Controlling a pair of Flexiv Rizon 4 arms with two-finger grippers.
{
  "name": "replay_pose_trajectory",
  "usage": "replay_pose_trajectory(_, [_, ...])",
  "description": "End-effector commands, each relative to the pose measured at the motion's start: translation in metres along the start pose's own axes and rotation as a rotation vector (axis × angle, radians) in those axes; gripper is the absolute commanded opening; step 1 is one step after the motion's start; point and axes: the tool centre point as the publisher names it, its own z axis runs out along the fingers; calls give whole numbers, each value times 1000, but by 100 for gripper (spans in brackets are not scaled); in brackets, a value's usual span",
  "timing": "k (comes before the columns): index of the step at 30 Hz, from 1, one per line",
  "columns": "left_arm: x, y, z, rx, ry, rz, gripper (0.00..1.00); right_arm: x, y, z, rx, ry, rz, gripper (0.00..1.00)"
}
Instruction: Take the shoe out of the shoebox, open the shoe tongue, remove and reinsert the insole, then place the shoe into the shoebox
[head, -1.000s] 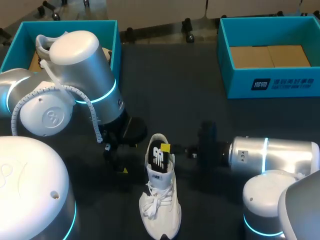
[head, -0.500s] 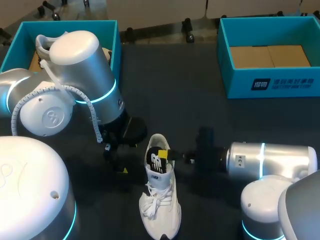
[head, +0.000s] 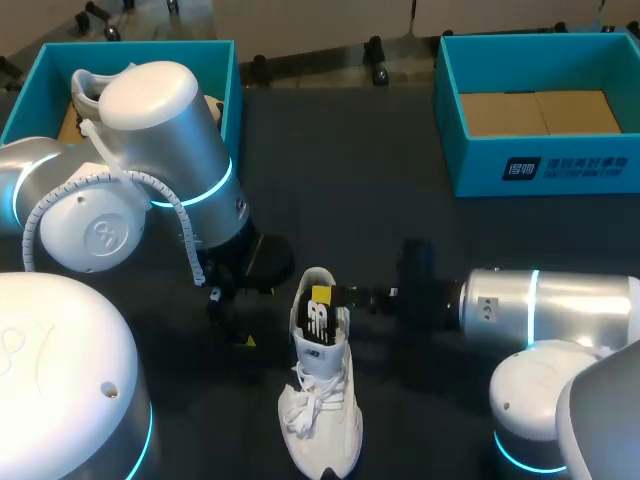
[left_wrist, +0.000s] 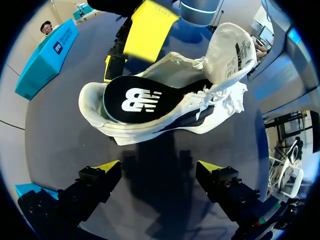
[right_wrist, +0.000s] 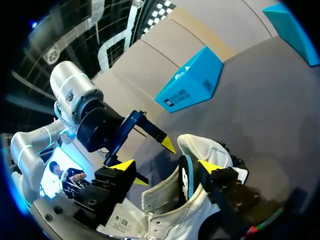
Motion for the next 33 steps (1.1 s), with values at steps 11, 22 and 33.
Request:
replay_pose_trajectory(11, [-40,15,-35,-18,93,-26,100,5,23,-31,234,-73,-84,100])
replay_pose_trajectory(22, [-66,44,-67,6,61,154,100,9,29,-39,299,-131,-84,100])
replay_pose_trajectory(33, [-72,45,-66,-7,52,143,100,4,38,-36,416,-199,-95,100])
